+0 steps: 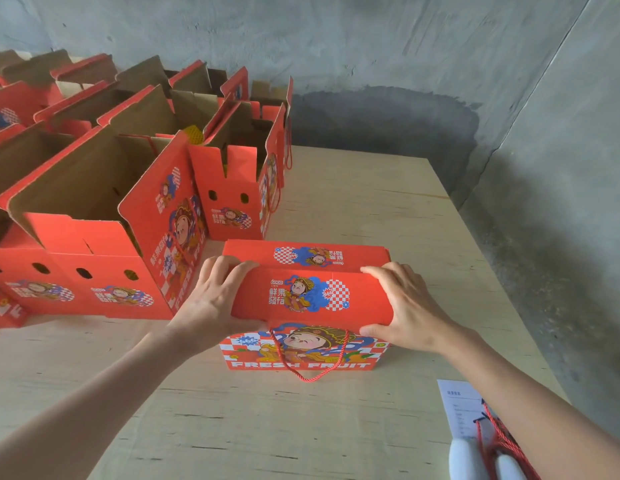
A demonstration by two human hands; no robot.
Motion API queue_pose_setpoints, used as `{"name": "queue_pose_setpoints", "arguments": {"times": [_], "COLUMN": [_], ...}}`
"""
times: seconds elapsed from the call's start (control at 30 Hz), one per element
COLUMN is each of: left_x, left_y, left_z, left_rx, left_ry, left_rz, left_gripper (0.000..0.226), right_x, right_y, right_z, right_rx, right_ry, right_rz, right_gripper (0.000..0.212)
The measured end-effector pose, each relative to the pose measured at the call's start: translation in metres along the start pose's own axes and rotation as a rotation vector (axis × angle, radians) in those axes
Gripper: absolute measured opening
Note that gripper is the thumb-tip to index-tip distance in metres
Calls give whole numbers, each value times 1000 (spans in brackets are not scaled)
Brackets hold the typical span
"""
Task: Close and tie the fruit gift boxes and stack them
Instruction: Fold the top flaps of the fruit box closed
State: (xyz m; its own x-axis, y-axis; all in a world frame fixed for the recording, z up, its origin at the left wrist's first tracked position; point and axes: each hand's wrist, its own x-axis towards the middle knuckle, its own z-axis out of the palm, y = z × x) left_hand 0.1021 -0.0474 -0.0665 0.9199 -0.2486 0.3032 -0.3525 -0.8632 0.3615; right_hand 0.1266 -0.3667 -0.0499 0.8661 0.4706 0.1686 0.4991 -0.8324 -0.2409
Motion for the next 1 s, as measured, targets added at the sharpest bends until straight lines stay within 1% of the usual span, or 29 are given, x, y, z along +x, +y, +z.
{"name": "queue_pose_setpoints", "arguments": {"times": [0.1,0.2,0.3,0.4,0.5,0.6,0.7,0.8,0.93,1.0], "left_x": [-1,-2,-2,0,0,0,0,1,3,2], "left_y": [1,3,4,5,6,7,5,5,1,-4], "left_z": [-1,0,-1,-1,1,2,3,5,5,6], "left_rx": [29,56,56,76,89,91,90,118,173,180], "left_ry": [-15,-24,-36,-56,-65,-95,-102,-118,-188,-185], "left_rz": [11,9,-13,-16,-34,-42,-41,-24,24,56], "left_gripper": [102,97,97,98,100,108,110,109,110,105], "right_x": [-3,-9,-11,-9,-7,-8,-8,-6,-7,-7], "right_y": [0,-2,-5,-5,-3,1,6,7,8,10], "right_z": [2,7,12,13,15,19,22,23,26,26], "right_rx": [-55,-57,-60,-120,-123,-39,-8,-15,-12,2], "right_ry": [28,74,114,137,111,44,20,-9,-30,-26], "right_rz": [-17,-9,-1,-11,-35,-57,-68,-60,-57,-80], "right_gripper": [93,94,94,92,91,91,89,85,81,77]}}
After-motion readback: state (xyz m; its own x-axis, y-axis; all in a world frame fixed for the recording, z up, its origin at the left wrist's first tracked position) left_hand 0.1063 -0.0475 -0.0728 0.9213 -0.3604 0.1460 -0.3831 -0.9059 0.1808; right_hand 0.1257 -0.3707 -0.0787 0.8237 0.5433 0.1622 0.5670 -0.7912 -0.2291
